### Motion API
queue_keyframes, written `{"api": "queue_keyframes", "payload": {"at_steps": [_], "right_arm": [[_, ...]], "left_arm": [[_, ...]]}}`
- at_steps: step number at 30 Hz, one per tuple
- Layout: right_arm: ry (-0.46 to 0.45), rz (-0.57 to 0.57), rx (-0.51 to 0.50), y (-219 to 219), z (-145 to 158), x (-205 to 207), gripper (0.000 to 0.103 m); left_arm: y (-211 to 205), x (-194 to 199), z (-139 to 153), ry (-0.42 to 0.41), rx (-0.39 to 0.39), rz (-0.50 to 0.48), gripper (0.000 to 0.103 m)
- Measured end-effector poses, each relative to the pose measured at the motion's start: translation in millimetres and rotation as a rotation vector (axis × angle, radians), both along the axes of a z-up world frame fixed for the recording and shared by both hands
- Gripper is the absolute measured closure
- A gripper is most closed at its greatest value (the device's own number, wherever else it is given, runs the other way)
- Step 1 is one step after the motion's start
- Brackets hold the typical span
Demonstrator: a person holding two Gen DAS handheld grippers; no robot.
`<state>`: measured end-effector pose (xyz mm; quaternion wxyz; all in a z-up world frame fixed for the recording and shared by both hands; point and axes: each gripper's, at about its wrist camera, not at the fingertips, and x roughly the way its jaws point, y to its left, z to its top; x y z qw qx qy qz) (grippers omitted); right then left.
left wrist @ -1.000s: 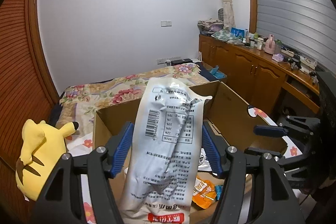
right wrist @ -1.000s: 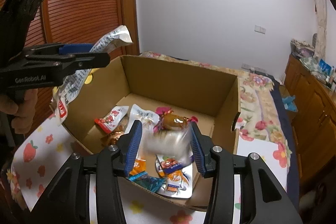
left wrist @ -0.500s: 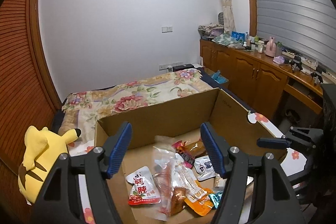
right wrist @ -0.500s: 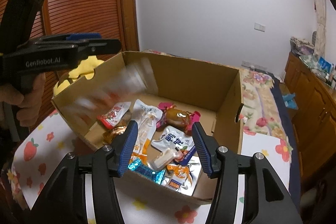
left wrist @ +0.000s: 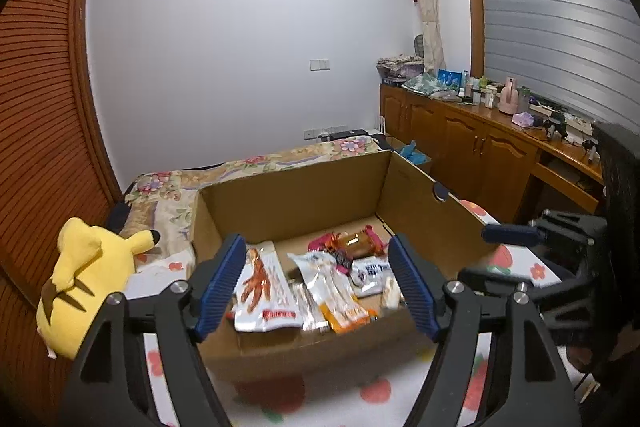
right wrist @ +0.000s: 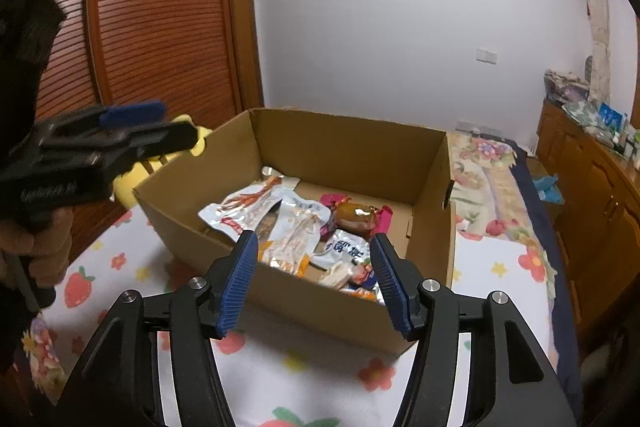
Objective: Organize snacks
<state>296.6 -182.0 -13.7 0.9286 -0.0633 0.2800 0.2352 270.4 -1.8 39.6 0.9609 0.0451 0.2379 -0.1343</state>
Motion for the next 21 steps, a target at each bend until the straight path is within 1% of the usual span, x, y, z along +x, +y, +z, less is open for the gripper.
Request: {"api": "queue_keyframes", "payload": {"at_steps": [4, 6, 9, 13, 14, 15, 18, 21], "right_arm": [[-0.026, -0.014, 0.015, -1.2, 8.0, -21.5, 0.041], [-0.038, -0.022, 0.022, -2.1, 12.6, -29.5, 0.039], [-0.059, -0.034, 0.029, -2.3, 18.7, -42.0, 0.036], [-0.087, -0.057, 0.041, -5.6, 24.9, -57.9, 0.032], [-0.094, -0.064, 0.045, -6.4, 26.2, -61.3, 0.029], [-0.1, -0.07, 0.048, -6.9, 27.5, -64.8, 0.026], [-0.124, -0.088, 0.055, -8.4, 30.9, -75.4, 0.019], [-0.151, -0.109, 0.061, -9.8, 35.8, -84.6, 0.015]], "left_arm": [[8.0, -28.1, -1.7, -0.001, -0.033, 0.009, 0.023], [10.2, -40.3, -1.4, -0.008, -0.035, 0.015, 0.021], [13.3, -57.5, 1.6, -0.034, -0.028, 0.032, 0.016], [19.9, -76.0, 7.1, -0.072, -0.046, 0.059, 0.009], [21.3, -78.6, 7.6, -0.08, -0.049, 0.066, 0.005], [22.3, -82.9, 8.7, -0.089, -0.05, 0.075, 0.004], [21.8, -91.1, 7.9, -0.087, -0.036, 0.09, 0.003], [22.1, -97.1, 7.2, -0.089, -0.03, 0.124, 0.002]]}}
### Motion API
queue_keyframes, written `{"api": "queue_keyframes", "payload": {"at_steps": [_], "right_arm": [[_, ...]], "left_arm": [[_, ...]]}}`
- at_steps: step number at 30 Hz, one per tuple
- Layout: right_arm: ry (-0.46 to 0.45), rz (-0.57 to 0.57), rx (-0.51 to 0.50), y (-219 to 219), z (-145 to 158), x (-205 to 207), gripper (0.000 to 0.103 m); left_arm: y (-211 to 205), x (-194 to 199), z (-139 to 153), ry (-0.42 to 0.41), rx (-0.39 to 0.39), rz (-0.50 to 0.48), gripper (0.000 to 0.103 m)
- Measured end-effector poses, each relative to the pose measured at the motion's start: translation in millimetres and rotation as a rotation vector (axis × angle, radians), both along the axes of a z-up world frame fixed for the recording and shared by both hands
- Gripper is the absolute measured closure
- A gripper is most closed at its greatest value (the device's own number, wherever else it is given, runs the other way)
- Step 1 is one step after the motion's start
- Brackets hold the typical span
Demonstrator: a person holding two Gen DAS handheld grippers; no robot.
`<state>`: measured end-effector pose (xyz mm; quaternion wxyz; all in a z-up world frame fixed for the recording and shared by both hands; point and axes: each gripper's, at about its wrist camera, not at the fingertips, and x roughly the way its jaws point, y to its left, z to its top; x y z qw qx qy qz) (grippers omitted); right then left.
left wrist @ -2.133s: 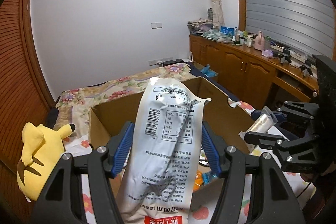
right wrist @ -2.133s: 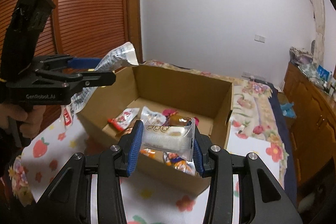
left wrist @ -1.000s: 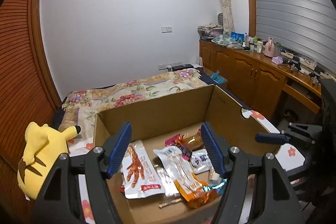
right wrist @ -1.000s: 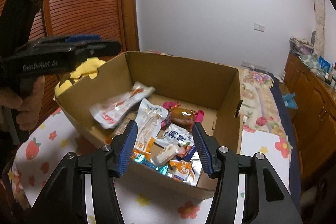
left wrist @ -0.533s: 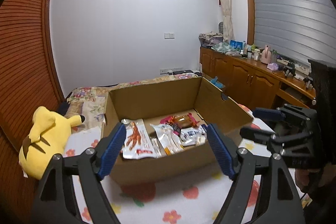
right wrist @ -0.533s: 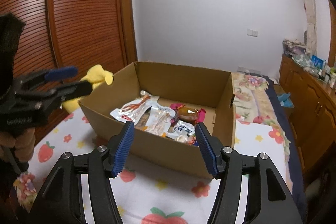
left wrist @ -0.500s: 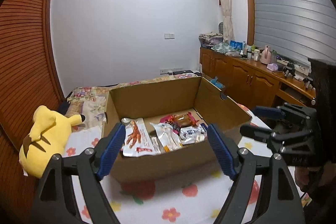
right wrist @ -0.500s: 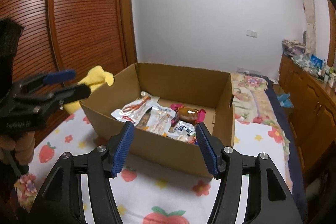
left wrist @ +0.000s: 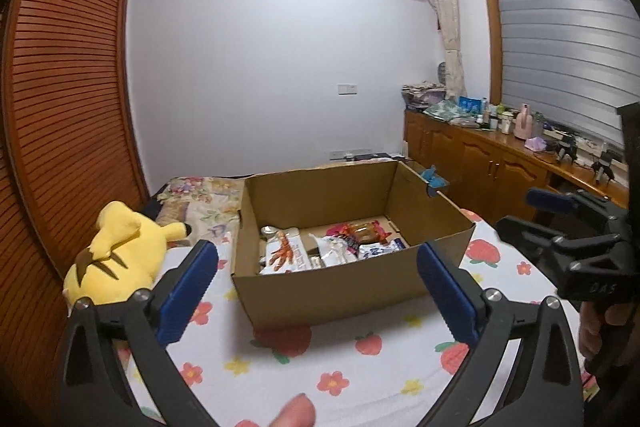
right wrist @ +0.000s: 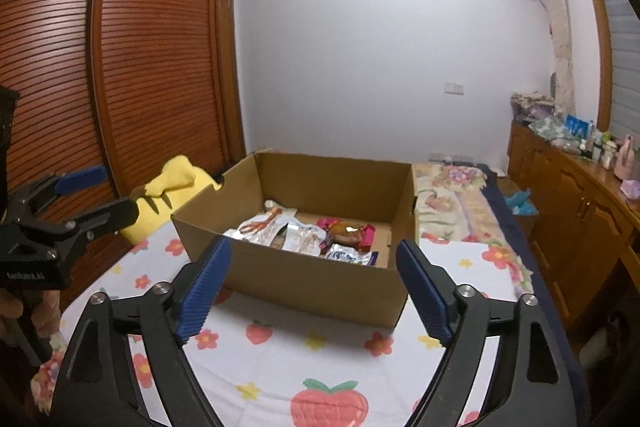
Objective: Organize snacks
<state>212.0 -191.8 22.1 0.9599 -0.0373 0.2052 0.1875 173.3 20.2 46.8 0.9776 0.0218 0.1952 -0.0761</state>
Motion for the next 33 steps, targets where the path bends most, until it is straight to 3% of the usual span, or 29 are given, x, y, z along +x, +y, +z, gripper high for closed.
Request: {"api": "queue_keyframes", "payload": {"at_steps": [7, 9, 33], "right_arm": [[-0.045, -0.045, 0.004, -3.3, 5.8, -20.2, 0.008], [-0.057, -0.063, 0.008, -5.0, 6.7, -26.0, 0.0], [-0.053, -0.147, 0.016, -20.0, -15.1, -66.0, 0.0]], "left_arm": [[1.9, -16.1, -6.8, -0.023, 0.013, 0.048, 0.002], [3.6, -21.0, -8.6, -0.023, 0.001, 0.053, 0.002], [-6.3, -58.7, -33.9, 0.026, -0.029, 0.04, 0.002]]}}
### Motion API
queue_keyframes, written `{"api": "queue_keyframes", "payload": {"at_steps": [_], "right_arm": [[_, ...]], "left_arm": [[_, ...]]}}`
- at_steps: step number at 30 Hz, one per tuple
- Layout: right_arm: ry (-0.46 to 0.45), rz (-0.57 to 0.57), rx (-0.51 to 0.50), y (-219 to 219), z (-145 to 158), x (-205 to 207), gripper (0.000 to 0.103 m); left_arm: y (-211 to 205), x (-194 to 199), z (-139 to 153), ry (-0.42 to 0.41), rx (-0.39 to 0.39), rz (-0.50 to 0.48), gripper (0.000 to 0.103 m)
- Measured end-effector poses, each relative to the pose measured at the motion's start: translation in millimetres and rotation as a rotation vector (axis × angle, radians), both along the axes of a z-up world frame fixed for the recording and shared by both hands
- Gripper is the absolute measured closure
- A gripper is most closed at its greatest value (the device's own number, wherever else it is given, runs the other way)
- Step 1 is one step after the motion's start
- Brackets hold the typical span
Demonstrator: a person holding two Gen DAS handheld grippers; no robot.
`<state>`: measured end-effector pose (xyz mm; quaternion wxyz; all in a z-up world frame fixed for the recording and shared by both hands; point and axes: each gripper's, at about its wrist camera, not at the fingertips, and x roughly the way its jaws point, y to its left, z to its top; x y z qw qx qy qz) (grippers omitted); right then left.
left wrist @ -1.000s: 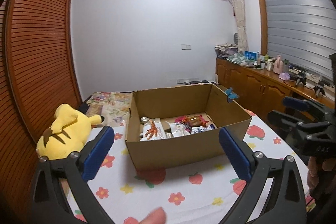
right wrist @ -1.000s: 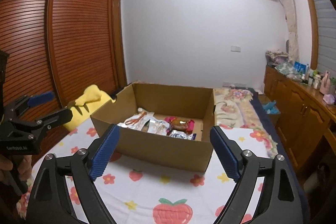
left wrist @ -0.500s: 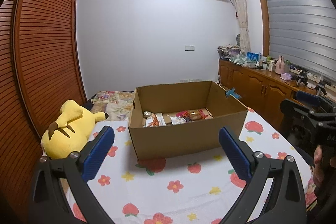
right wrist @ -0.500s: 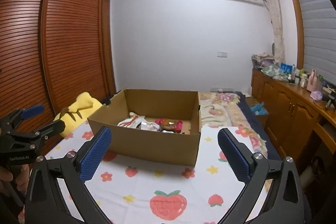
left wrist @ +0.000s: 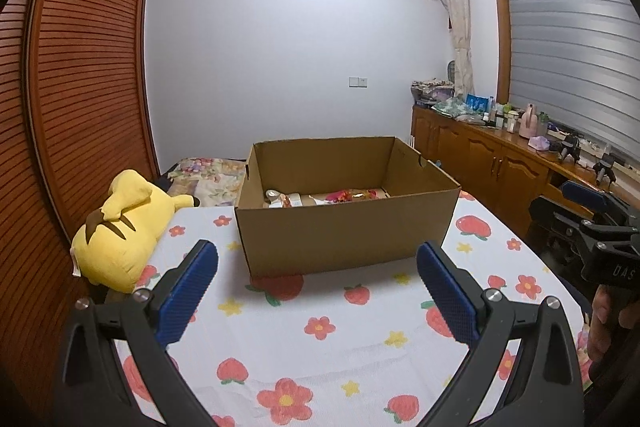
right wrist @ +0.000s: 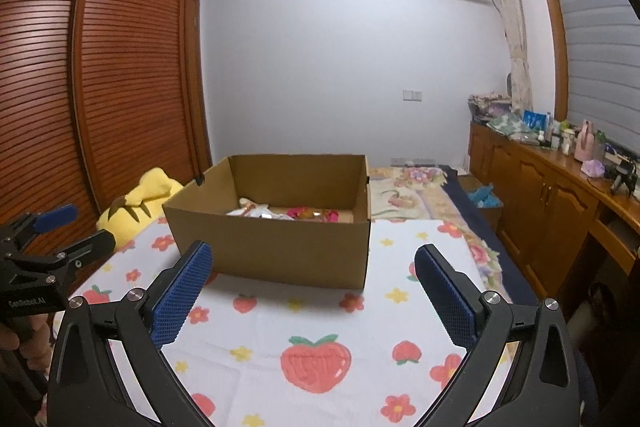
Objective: Organize snacks
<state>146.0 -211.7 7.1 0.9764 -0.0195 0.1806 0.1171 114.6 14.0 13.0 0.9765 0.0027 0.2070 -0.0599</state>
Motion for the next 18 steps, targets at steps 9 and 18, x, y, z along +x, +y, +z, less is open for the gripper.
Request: {"api": "queue_keyframes", "payload": {"at_steps": [9, 18], "right_arm": [[0.003, -0.006, -0.005, 0.5, -2.4, -1.3, 0.0], [0.0, -0.006, -0.004, 0.6, -2.8, -1.1, 0.0]], "left_arm": [[1.3, 1.2, -4.0, 0.008, 0.004, 0.007, 0.002], [2.9, -2.7, -6.3, 0.006, 0.0, 0.004, 0.002]]}}
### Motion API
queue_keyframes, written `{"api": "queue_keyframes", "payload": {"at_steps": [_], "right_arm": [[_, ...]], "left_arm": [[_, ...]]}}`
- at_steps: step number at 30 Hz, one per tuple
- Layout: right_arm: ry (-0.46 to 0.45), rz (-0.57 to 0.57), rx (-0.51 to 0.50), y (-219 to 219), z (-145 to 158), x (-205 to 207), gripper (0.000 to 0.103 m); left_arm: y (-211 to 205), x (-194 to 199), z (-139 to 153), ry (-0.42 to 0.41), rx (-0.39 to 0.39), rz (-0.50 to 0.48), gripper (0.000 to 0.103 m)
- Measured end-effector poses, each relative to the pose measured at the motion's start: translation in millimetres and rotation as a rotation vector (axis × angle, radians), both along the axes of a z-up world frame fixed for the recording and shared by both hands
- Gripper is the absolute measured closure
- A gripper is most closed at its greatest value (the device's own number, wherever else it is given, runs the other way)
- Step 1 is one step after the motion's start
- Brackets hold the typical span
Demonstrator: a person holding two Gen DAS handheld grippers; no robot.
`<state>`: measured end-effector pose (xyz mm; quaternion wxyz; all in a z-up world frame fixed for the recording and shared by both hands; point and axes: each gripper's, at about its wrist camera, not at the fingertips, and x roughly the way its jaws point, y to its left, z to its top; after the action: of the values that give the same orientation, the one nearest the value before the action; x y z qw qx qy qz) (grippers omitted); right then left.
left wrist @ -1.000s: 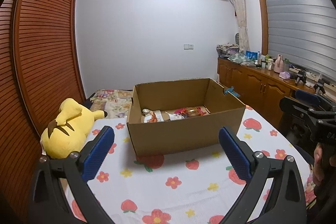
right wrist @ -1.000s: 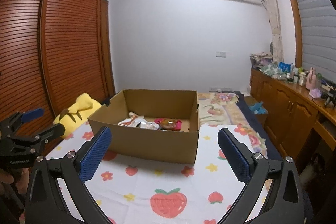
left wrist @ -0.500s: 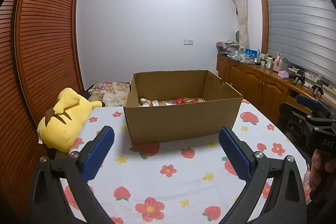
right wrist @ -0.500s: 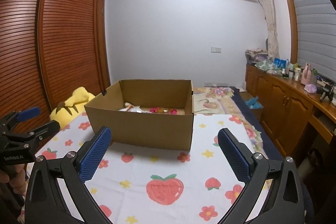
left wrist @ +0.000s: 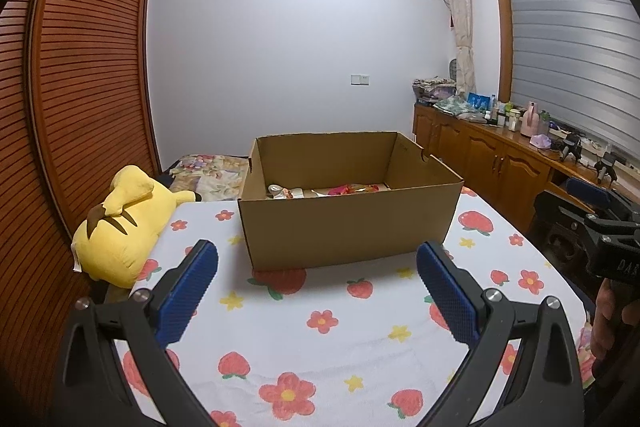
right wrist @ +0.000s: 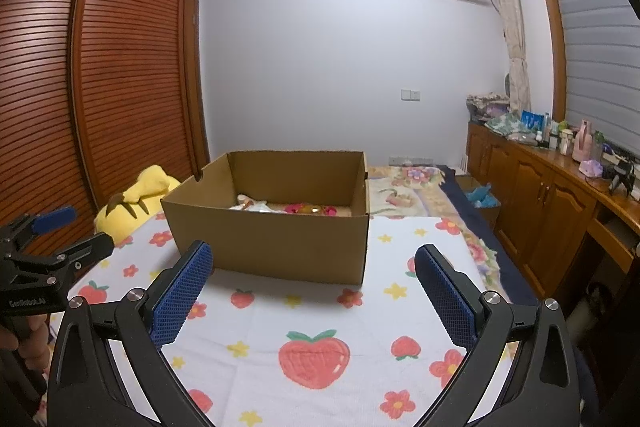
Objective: Organize snacks
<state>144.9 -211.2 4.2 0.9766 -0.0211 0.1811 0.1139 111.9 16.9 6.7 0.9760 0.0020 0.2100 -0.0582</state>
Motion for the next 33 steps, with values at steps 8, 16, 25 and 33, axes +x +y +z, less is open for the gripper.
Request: {"api": "queue_keyframes", "payload": {"at_steps": [8, 16, 25, 33], "right_arm": [[0.002, 0.004, 0.005, -0.2, -0.7, -1.0, 0.0], [0.001, 0.003, 0.005, -0.5, -0.8, -1.5, 0.0], [-0.004, 0.003, 0.006, -0.7, 0.0, -3.5, 0.0], [-0.002, 0.0, 0.007, -0.4, -0.1, -4.2, 0.0]], "left_arm": [[-0.3, -0.8, -0.7, 0.002, 0.008, 0.001, 0.002], [-0.9, -2.4, -0.2, -0.002, 0.011, 0.004, 0.002], [0.0, -3.0, 0.7, -0.006, 0.014, 0.003, 0.002], [0.7, -4.1, 1.3, -0.006, 0.012, -0.002, 0.002]]}}
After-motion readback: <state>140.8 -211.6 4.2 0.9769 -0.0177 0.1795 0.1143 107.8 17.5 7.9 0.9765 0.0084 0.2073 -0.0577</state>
